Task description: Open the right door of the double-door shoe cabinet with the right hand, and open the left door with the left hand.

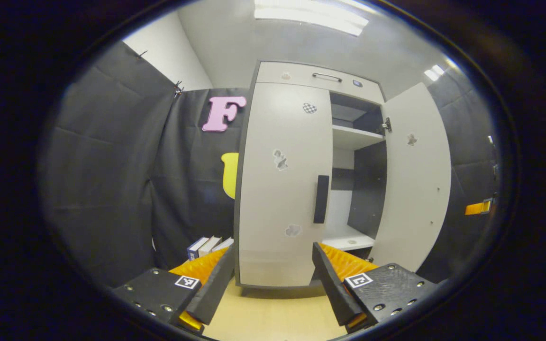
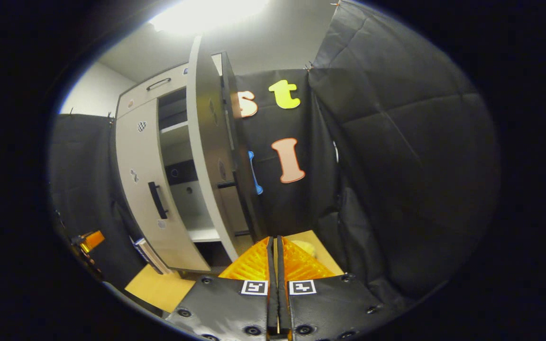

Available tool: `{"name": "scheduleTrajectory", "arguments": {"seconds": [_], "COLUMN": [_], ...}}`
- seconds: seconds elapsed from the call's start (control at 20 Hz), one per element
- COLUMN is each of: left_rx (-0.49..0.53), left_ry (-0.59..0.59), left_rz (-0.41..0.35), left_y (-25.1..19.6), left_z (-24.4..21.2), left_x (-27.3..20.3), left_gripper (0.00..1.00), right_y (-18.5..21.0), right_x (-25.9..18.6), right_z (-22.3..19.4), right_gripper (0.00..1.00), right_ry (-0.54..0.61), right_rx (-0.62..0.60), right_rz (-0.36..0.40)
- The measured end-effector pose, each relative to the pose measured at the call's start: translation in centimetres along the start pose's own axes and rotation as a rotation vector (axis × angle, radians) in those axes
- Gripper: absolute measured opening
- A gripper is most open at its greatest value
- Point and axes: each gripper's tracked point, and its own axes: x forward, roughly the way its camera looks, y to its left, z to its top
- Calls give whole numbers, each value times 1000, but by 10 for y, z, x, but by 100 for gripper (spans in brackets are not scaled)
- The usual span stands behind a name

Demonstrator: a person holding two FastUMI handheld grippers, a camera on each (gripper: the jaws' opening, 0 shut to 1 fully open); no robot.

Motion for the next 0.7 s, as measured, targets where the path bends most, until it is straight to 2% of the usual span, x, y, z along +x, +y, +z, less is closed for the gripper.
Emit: {"name": "scheduleTrajectory", "arguments": {"seconds": [0.05, 0.15, 0.35, 0.45, 0.5, 0.7], "left_rx": [-9, -37, -27, -13, -9, -38], "left_ry": [-5, -15, -53, -64, -64, -50], "left_rz": [-10, -47, -63, -66, -55, -24], "left_y": [-6, -24, -49, -64, -69, -82], "left_z": [2, 9, 28, 33, 36, 35], "left_x": [9, 27, 65, 89, 100, 147], "left_gripper": [95, 95, 95, 94, 94, 94], "right_y": [-6, -17, -30, -41, -49, -74], "right_x": [2, 14, 51, 70, 80, 112], "right_z": [5, 11, 15, 10, 2, -18], "right_gripper": [0, 2, 3, 10, 10, 23], "right_ry": [-9, -32, -53, -25, -2, 63], "right_rx": [-12, -33, -21, 12, 30, 65], "right_rz": [-24, -54, -58, -71, -75, -85]}}
